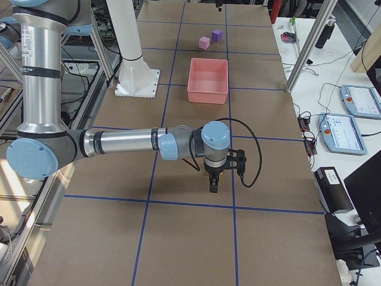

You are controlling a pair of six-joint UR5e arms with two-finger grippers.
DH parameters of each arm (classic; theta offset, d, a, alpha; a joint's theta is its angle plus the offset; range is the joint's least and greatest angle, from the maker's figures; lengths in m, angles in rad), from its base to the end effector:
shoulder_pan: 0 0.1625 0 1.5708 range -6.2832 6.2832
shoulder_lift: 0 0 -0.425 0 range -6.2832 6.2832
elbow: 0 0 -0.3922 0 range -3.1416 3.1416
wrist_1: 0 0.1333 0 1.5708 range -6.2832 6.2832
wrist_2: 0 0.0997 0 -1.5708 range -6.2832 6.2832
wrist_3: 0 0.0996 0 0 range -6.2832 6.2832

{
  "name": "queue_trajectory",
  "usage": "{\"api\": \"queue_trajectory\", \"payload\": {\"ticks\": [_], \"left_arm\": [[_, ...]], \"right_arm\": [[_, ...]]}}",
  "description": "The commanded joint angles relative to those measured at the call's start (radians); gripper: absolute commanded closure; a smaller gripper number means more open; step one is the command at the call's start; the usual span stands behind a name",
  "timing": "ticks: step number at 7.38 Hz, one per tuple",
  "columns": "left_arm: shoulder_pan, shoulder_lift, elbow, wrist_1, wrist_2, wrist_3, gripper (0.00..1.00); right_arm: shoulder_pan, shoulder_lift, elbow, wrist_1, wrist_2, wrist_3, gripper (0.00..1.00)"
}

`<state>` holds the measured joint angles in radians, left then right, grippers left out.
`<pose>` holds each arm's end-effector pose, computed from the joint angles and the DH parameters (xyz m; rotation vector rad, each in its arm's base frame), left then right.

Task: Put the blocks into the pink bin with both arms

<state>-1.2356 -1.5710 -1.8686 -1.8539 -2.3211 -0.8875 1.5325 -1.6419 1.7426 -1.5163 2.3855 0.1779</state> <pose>0.1022 -0.4921 0.4785 0.0349 0.9159 -0.2954 0.0428 -0.4711 0.5991 0.0579 -0.8241 0.0684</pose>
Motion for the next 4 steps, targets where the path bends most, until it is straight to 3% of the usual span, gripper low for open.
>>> {"api": "queue_trajectory", "payload": {"ticks": [1, 3, 4], "left_arm": [[0.158, -0.004, -0.09, -0.002, 0.134, -0.248, 0.0], [0.331, -0.021, -0.135, -0.017, 0.19, -0.156, 0.01], [0.372, -0.041, -0.139, -0.018, 0.23, -0.004, 0.01]], "right_arm": [[0.0, -0.001, -0.011, 0.002, 0.011, 0.002, 0.0], [-0.003, 0.002, -0.011, 0.008, 0.012, -0.001, 0.0], [-0.003, 0.002, -0.011, 0.014, 0.015, 0.0, 0.0]]}}
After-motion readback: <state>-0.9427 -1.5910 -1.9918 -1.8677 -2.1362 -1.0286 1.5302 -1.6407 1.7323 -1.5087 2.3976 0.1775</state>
